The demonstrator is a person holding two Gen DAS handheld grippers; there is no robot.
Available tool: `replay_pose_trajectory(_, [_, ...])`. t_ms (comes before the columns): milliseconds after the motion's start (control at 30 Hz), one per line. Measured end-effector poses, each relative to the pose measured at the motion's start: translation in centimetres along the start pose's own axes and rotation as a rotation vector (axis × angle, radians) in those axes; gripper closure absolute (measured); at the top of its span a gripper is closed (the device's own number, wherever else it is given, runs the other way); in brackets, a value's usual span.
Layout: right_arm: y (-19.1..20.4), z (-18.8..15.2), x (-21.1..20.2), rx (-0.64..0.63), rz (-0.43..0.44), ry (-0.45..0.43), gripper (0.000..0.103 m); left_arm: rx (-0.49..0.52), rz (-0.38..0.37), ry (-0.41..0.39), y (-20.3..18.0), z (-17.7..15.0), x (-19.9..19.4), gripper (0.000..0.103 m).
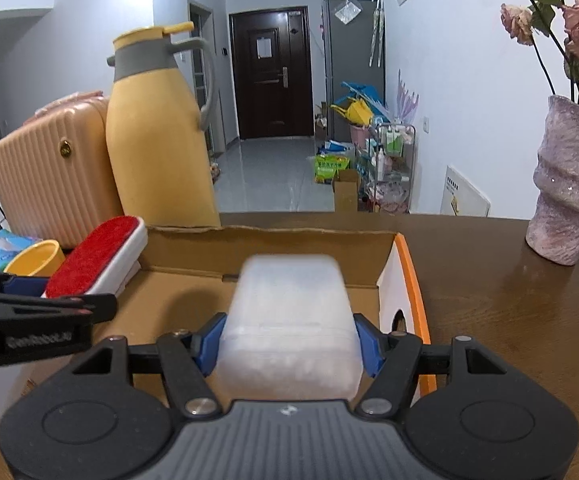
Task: Organize rigid objects
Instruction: 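Release the lint brush into the cardboard box while the right gripper releases the swab box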
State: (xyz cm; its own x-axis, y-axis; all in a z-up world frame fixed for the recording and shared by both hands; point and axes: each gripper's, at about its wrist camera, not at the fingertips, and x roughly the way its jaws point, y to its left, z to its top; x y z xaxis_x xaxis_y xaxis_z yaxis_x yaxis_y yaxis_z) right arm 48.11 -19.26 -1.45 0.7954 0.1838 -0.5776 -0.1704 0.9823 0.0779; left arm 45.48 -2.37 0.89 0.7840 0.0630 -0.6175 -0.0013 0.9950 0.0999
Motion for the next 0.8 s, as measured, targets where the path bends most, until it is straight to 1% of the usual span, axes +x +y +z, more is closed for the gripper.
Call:
replay_pose_trajectory(33, [0.0,0.0,0.0,-0.002,-0.006,0.003,0.037,-0.008,-0.001,0.009,0.2,0.1,0.1,0.014])
replay_pose_trajectory(67, [0.0,0.0,-0.1,-0.006,-0.011,0.007,0.028,-0.016,0.01,0.0,0.4,0.2,-0.2,0.0])
replay_pose_trajectory(100, [0.0,0.0,-0.2,-0.009,-0.017,0.007,0.016,-0.022,0.029,-0.023,0.5,0.1,-0.7,0.0])
replay_pose_trajectory(133, [0.1,0.0,-0.4,-0.012,-0.023,0.0,0.012,-0.028,0.049,-0.052,0.7,0.2,-1.4,0.0])
replay_pose_trajectory(200, [0.0,0.0,-0.9,-0.015,-0.031,-0.01,0.009,-0.04,0.07,-0.106,1.2,0.2,-2.8,0.0])
replay_pose_trajectory(233, [0.0,0.0,-1.0,-0.013,-0.031,-0.012,0.008,-0.047,0.067,-0.113,1.5,0.2,-3.2,0.0])
replay_pose_trajectory(300, [0.1,0.0,-1.3,-0.012,-0.036,-0.019,0.0,-0.063,0.071,-0.117,2.0,0.0,-3.8,0.0])
replay_pose_trajectory(567, [0.3,-0.4,-2.7,-0.009,-0.039,-0.023,0.0,-0.073,0.082,-0.092,2.5,-0.7,-4.3,0.0])
replay_pose_trajectory(800, [0.6,-0.9,-4.5,-0.018,-0.038,-0.039,0.0,-0.074,0.08,-0.091,2.5,-1.1,-5.5,0.0])
